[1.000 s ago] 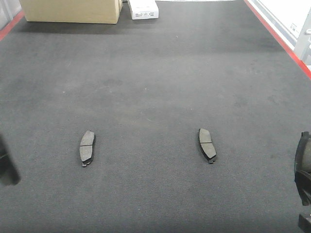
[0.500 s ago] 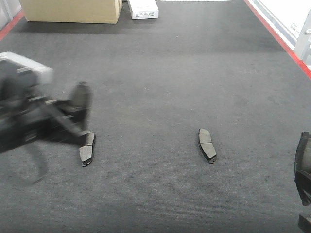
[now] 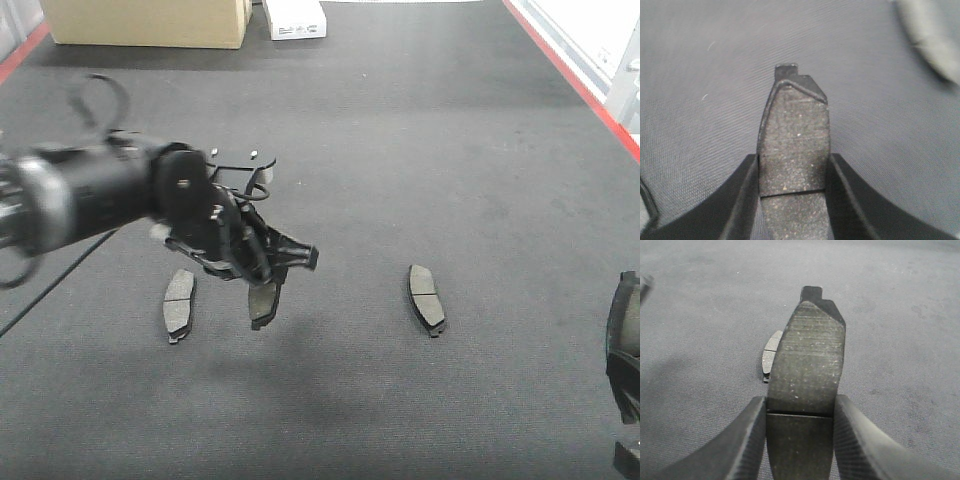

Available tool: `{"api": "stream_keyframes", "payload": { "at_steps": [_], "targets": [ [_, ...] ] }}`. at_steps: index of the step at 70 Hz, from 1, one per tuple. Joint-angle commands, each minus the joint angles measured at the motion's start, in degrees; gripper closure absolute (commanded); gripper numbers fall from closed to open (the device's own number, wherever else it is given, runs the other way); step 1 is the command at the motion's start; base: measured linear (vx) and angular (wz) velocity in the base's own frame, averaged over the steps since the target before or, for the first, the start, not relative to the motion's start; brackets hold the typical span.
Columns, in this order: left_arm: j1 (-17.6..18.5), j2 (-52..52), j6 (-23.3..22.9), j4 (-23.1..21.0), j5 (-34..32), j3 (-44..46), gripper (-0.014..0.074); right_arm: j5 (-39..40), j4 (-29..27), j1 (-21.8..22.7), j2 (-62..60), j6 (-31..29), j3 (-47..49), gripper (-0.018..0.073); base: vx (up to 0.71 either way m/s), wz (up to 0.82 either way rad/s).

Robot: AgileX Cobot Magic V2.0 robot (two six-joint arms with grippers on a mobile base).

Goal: Move and align brake pads A on conveyor
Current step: 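Lower the left gripper's pad onto the belt beside the placed pad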

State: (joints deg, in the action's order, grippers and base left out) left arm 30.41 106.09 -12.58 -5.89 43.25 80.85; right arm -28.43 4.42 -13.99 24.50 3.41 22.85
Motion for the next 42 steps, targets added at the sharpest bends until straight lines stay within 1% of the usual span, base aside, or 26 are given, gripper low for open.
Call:
{"api": "stream_keyframes", "payload": {
  "at_steps": [1, 8, 12, 20, 27, 32, 42],
  "targets": [
    [-0.19, 0.29, -9.08, 2.66, -1.23, 4.71, 0.0573, 4.82, 0.45, 0.24, 0.31, -0.34, 1.74, 0.0524, 0.0, 0.0],
    [-0.19, 2.57, -12.14, 6.51, -1.26, 6.02, 0.056, 4.88, 0.45, 0.24, 0.31, -0.34, 1.74, 0.0524, 0.0, 0.0],
    [-0.19, 3.17, -12.62, 7.61, -1.88, 5.95, 0.0554, 4.88, 0.45, 0.24, 0.31, -0.34, 1.74, 0.0524, 0.0, 0.0],
    [-0.63, 4.39, -12.56, 7.2, -3.05, 5.95, 0.055, 4.93, 0.45, 0.24, 0.31, -0.34, 1.74, 0.0524, 0.0, 0.0],
    [-0.63, 5.61, -12.56, 7.58, -5.59, 5.95, 0.0547, 4.96, 0.45, 0.24, 0.31, -0.34, 1.74, 0.0524, 0.0, 0.0],
    [-0.63, 6.25, -12.56, 5.89, -6.8, 5.95, 0.0542, 4.96, 0.45, 0.24, 0.31, -0.34, 1.74, 0.0524, 0.0, 0.0],
    [-0.63, 7.8, -12.52, 5.89, -6.43, 5.95, 0.0533, 4.96, 0.45, 0.24, 0.31, -0.34, 1.74, 0.0524, 0.0, 0.0]
  ]
}}
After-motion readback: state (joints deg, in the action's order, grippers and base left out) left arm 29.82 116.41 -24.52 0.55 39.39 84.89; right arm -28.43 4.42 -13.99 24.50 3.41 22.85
